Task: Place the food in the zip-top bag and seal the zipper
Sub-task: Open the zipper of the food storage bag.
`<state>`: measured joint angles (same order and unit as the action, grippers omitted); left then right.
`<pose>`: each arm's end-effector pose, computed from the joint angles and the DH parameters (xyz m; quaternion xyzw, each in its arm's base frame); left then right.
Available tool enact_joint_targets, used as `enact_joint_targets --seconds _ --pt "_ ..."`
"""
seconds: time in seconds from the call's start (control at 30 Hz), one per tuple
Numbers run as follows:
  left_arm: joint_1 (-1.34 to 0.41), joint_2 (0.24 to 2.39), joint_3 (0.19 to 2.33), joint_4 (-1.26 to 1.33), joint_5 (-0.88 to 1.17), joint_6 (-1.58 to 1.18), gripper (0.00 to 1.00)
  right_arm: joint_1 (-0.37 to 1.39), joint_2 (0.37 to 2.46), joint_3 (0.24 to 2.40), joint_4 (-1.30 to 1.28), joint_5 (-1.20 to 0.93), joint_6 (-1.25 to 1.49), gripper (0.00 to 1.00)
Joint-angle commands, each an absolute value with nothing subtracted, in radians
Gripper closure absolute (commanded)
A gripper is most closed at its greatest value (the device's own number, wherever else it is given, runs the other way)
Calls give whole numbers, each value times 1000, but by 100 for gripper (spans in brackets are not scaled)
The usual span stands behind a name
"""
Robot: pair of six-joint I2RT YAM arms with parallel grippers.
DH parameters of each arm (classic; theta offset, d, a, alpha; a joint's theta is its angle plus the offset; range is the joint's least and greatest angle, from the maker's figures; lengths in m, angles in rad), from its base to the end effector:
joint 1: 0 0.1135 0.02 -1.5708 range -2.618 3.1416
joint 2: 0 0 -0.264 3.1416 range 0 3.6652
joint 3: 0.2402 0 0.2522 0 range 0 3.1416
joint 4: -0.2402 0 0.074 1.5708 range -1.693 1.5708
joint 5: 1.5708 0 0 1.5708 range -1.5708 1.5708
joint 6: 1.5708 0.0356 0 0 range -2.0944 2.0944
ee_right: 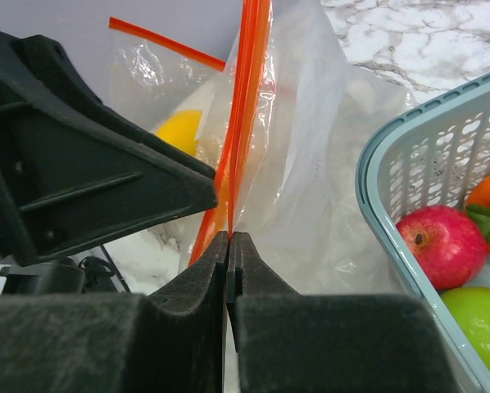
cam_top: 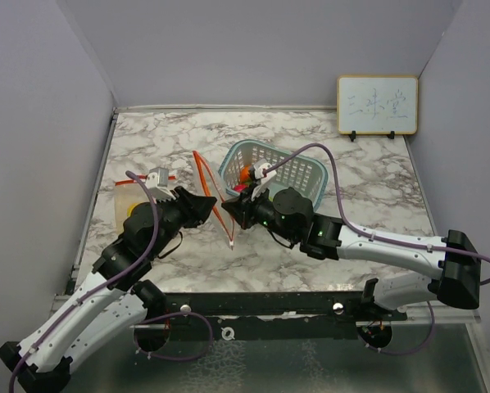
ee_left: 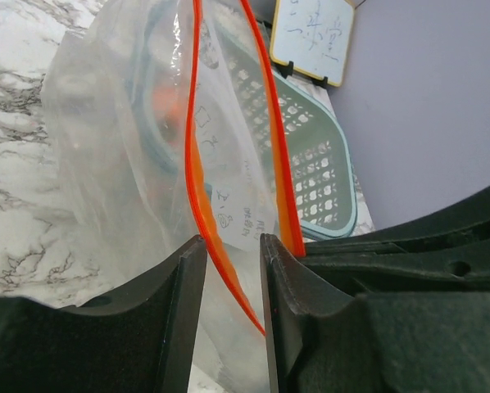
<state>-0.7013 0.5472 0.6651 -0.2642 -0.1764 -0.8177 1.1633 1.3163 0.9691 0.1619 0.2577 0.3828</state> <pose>0.1099 -0.0847 0.3234 -0.1013 0.7493 -0.3999 0.5180 0.1315 0.2818 0.3221 -0.2144 0.7370 0.3715 0.5224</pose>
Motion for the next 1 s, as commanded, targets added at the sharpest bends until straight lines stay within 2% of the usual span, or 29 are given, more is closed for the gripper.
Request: enact_joint_targets --seconds 0.0,0.07,0.2,0.5,0.77,0.97 --pt "-696 588 672 -296 -224 -829 65 1179 1287 963 225 225 347 98" --pt "-696 605 697 -345 -237 -828 65 1179 1284 964 219 229 339 98" --pt "-696 625 749 -403 -249 -795 56 1178 1274 957 220 235 330 98" --pt "-696 650 848 -458 -244 -789 48 1179 1276 946 222 251 322 98" --pt "-696 664 918 -594 -308 -784 46 1180 1273 947 224 244 313 98" --pt "-696 664 860 -538 -292 -809 44 1180 1283 954 226 234 307 98"
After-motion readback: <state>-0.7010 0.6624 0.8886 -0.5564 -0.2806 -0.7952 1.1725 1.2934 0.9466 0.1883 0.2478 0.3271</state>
